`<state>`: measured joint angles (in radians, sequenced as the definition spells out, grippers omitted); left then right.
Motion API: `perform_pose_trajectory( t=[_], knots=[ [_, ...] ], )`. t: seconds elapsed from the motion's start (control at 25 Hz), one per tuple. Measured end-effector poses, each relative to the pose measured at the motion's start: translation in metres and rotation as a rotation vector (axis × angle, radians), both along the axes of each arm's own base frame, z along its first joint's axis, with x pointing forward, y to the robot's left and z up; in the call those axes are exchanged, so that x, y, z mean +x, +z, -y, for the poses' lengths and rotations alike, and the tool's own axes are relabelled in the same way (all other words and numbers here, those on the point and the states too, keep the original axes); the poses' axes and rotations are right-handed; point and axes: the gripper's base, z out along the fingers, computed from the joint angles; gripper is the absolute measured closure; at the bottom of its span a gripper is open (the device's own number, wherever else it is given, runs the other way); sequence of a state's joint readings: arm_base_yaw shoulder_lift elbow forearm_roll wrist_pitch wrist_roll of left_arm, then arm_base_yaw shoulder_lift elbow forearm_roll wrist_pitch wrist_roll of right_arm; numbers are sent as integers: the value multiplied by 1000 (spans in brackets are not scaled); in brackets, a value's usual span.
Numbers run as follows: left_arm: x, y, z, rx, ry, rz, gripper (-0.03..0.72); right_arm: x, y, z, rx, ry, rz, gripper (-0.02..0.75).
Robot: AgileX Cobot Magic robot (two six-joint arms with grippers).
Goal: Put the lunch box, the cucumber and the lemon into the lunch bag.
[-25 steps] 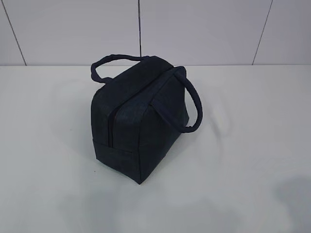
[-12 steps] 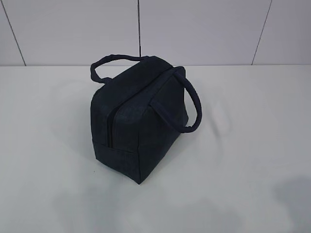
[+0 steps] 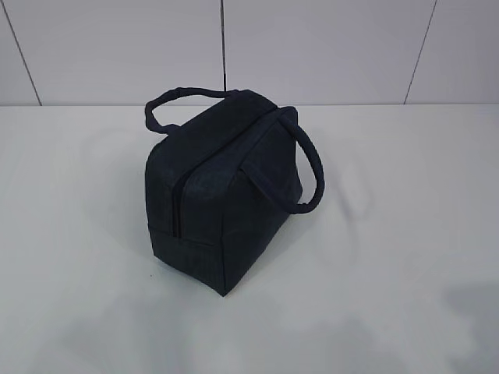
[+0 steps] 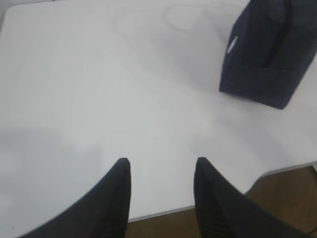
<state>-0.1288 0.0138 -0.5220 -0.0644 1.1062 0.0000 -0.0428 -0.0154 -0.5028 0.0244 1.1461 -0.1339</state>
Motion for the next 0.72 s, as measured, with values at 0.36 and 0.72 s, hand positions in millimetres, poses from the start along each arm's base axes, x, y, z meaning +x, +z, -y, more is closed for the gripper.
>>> perform_pose_trajectory(
  t=[0.36,0.72],
  knots=[
    [0,0,0,0,14,2,381,0,0,0,1,-14,0,423],
    [0,0,0,0,37,2,381,0,0,0,1,-14,0,423]
  ],
)
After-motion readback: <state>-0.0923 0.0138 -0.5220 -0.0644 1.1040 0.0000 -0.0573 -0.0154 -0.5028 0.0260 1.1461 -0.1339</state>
